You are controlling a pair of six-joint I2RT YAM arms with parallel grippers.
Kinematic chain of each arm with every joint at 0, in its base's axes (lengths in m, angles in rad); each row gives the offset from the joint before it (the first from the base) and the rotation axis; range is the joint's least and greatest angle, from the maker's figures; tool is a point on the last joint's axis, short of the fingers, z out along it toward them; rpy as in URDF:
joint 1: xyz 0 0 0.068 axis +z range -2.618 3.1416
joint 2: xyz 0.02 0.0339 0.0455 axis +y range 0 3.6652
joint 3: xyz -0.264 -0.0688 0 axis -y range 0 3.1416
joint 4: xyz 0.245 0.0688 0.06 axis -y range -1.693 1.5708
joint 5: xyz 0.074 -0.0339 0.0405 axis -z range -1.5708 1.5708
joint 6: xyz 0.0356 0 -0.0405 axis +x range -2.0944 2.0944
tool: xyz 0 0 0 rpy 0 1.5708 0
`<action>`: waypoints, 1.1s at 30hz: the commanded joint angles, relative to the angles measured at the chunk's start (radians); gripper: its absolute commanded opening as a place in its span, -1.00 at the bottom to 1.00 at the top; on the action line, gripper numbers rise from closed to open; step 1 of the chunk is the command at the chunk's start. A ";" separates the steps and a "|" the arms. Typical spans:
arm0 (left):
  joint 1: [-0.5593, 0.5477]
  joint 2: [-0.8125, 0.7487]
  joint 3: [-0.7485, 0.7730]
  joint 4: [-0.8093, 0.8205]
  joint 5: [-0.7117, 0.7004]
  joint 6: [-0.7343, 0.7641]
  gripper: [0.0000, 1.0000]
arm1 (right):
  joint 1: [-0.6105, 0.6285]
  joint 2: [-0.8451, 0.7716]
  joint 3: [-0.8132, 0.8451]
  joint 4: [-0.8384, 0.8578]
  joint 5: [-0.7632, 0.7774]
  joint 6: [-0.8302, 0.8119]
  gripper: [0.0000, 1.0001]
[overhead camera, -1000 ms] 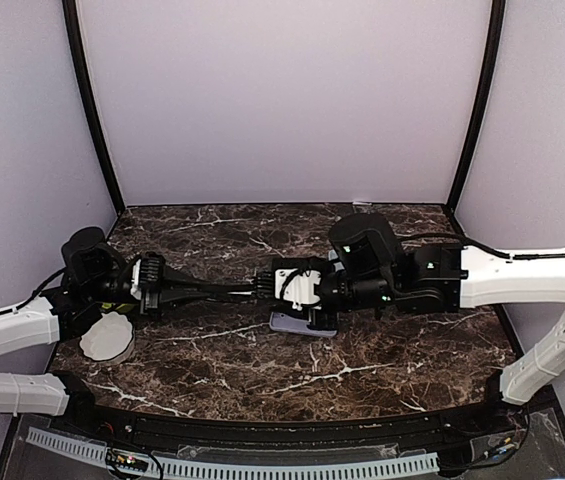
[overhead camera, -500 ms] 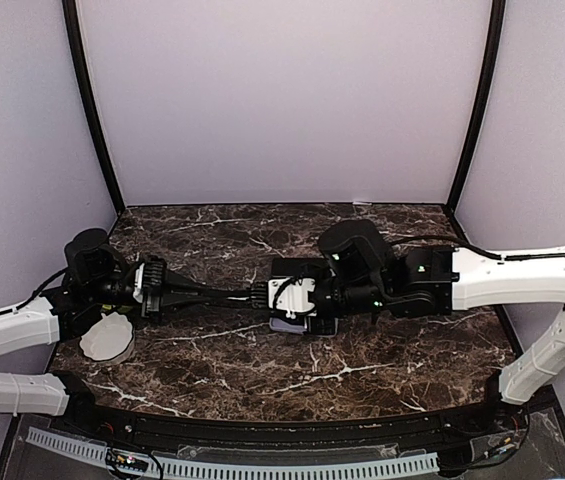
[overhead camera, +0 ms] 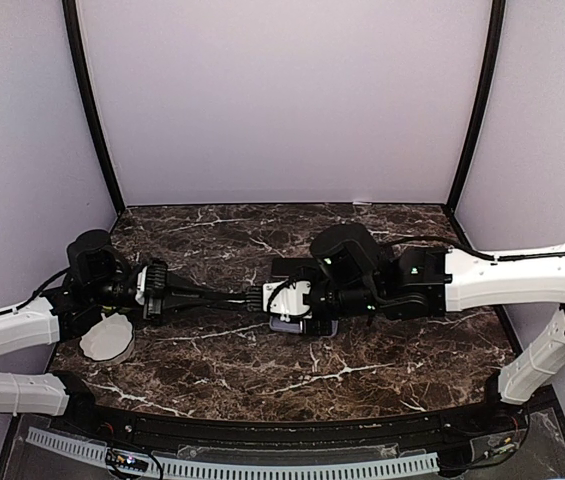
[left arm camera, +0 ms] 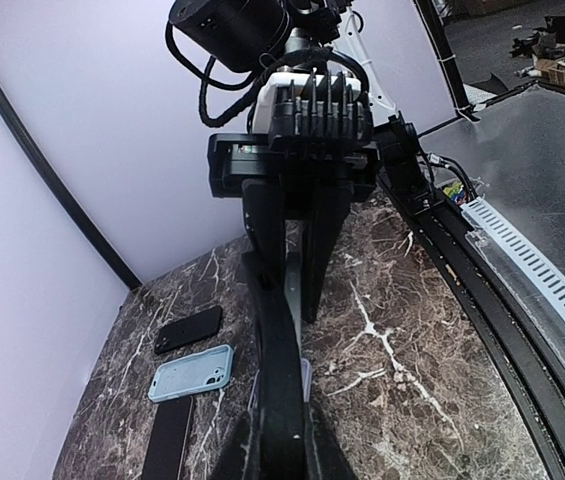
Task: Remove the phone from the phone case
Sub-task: Pass from the left arm to the right
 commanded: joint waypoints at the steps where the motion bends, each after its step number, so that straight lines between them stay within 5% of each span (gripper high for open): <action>1: -0.026 -0.035 0.035 0.085 0.048 0.019 -1.00 | 0.024 0.024 0.036 0.071 -0.002 -0.003 -0.75; 9: -0.026 -0.035 0.033 0.091 0.042 0.030 -0.90 | 0.023 0.032 0.038 0.078 0.028 0.007 -1.00; 16: -0.026 -0.046 0.023 0.103 0.045 0.033 -0.17 | 0.024 0.035 0.029 0.093 0.056 0.008 -1.00; 20: -0.025 -0.048 0.019 0.114 0.045 0.027 0.04 | 0.023 0.027 0.014 0.116 0.084 -0.006 -1.00; 33: -0.026 -0.016 0.019 0.162 0.009 -0.063 0.08 | 0.022 -0.032 -0.123 0.328 0.240 -0.167 -1.00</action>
